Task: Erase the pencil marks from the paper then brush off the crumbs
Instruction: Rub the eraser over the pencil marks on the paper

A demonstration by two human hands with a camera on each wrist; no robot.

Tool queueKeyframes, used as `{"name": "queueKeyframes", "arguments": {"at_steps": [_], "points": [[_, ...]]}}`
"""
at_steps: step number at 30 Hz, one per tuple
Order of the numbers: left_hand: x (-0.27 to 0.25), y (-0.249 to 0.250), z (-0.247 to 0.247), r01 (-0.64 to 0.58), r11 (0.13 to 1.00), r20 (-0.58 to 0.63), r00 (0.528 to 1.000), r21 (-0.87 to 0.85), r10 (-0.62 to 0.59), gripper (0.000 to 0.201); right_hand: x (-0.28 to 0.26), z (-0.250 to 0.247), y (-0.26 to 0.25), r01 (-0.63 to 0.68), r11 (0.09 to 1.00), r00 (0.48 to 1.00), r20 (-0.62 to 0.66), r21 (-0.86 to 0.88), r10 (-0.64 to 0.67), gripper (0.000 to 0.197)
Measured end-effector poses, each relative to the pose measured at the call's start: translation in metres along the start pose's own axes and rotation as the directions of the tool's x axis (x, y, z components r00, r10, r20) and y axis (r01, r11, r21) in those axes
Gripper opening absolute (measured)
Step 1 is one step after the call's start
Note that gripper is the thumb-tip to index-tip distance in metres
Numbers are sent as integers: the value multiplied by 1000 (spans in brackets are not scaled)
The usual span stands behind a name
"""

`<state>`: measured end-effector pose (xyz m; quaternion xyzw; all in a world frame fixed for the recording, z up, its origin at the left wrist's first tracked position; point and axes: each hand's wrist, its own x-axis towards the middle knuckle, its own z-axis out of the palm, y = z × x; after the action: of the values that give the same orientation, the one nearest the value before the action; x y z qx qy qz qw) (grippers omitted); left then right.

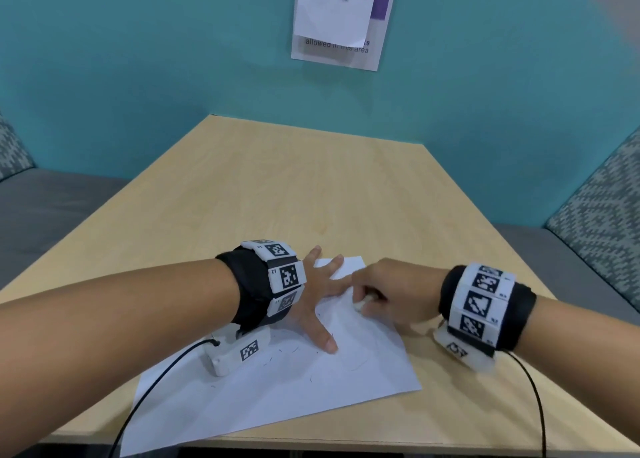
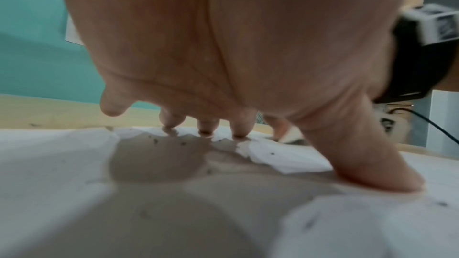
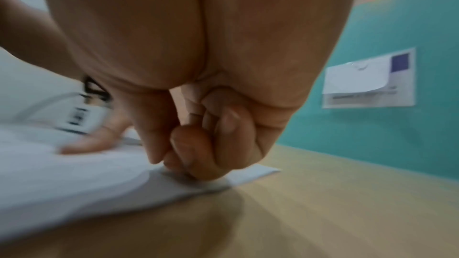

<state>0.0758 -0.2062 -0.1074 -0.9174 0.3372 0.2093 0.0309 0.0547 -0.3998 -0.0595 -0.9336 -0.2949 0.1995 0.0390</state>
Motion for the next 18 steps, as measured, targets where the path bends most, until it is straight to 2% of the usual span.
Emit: {"name": "queueKeyframes", "arguments": {"at_steps": [3,6,10,14,18], "points": [[4,-2,3,12,1000,8,1000,14,-12,121,1,-1,5,-17,1000,999,-31,-9,17,4],[3,-2,2,6,999,-1,1000,32,-6,121,-5,9,-10,67,997,996,64,24,-68,5],[6,-4,5,13,1000,-2,1000,27,-13,122,-2,-4,8,-42,999,999,-27,12,43,8],[4,-4,1,15,999,28,999,51,-16,123,-8,13,-7,56,998,997,58,27,-57,6],[7,-5,6,20,1000,5,1000,19,-20,129,-6,2,6,-20,999,1000,-7,38,21,9]]}}
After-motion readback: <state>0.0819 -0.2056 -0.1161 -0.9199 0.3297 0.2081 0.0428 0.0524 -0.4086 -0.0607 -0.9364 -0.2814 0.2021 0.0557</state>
